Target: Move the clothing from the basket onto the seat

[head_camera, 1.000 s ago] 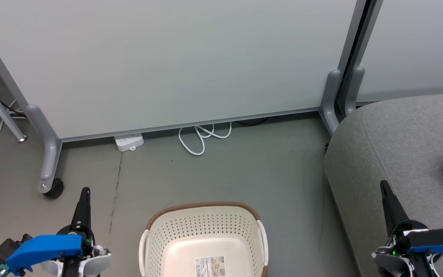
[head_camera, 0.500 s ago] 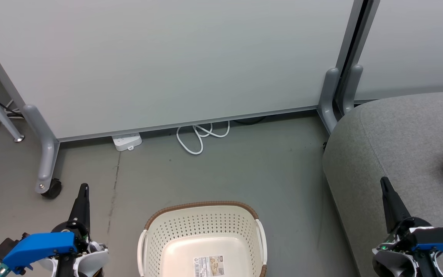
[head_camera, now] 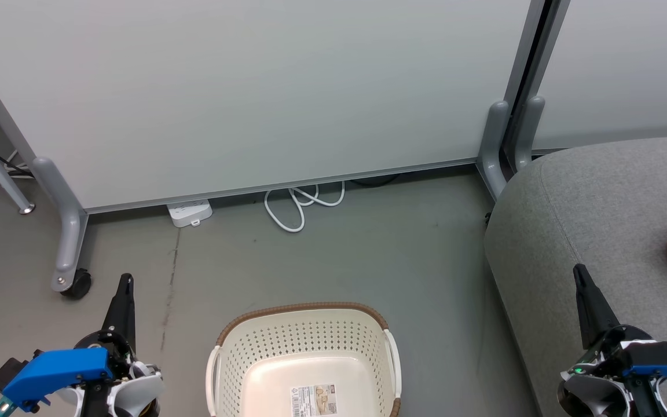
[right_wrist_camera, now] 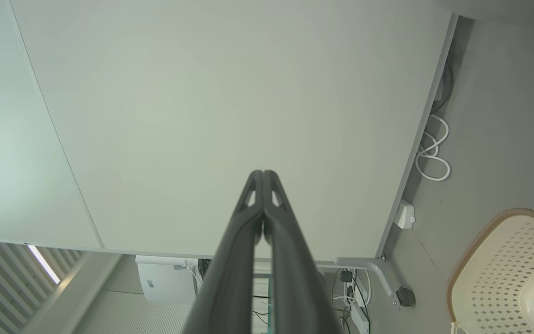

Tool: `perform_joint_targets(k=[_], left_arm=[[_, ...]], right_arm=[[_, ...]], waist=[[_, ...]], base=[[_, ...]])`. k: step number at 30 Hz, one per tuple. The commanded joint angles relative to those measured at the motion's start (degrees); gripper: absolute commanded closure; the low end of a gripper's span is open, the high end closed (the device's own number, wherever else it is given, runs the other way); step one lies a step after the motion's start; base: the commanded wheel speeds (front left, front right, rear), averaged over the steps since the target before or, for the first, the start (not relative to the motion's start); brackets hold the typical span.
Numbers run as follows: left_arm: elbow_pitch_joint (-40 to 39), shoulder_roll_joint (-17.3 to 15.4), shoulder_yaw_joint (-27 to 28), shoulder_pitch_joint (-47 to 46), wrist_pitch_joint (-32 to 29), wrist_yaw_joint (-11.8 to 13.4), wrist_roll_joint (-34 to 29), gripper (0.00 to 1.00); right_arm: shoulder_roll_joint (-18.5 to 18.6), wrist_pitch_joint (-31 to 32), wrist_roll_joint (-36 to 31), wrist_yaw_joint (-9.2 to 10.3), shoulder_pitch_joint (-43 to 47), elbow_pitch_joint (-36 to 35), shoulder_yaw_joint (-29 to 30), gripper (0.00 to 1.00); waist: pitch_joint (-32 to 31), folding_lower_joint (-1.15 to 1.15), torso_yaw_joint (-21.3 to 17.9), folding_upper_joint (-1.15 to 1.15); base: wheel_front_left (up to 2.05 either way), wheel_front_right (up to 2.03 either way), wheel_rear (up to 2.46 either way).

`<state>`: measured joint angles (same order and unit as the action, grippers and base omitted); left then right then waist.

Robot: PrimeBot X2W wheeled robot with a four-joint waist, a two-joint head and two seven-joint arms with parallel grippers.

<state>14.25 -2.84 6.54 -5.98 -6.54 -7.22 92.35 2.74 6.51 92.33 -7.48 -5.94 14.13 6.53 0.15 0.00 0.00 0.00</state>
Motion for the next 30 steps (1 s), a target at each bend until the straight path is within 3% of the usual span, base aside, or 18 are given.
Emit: perform_joint_targets(k=[1, 30], left_arm=[[-0.3, -0.1, 0.1, -0.6, -0.2, -0.5, 0.1, 1.0], [-0.3, -0.1, 0.1, -0.6, -0.2, -0.5, 0.1, 1.0]], right_arm=[[0.3, 0.3, 0.1, -0.02, -0.7, -0.1, 0.1, 1.0], [0.3, 0.3, 0.1, -0.02, -0.7, -0.1, 0.1, 1.0]], waist=[[0.0, 0.0, 0.0, 0.0], [0.0, 0.0, 0.0, 0.0]], base=[[0.0, 0.0, 0.0], [0.0, 0.0, 0.0]])
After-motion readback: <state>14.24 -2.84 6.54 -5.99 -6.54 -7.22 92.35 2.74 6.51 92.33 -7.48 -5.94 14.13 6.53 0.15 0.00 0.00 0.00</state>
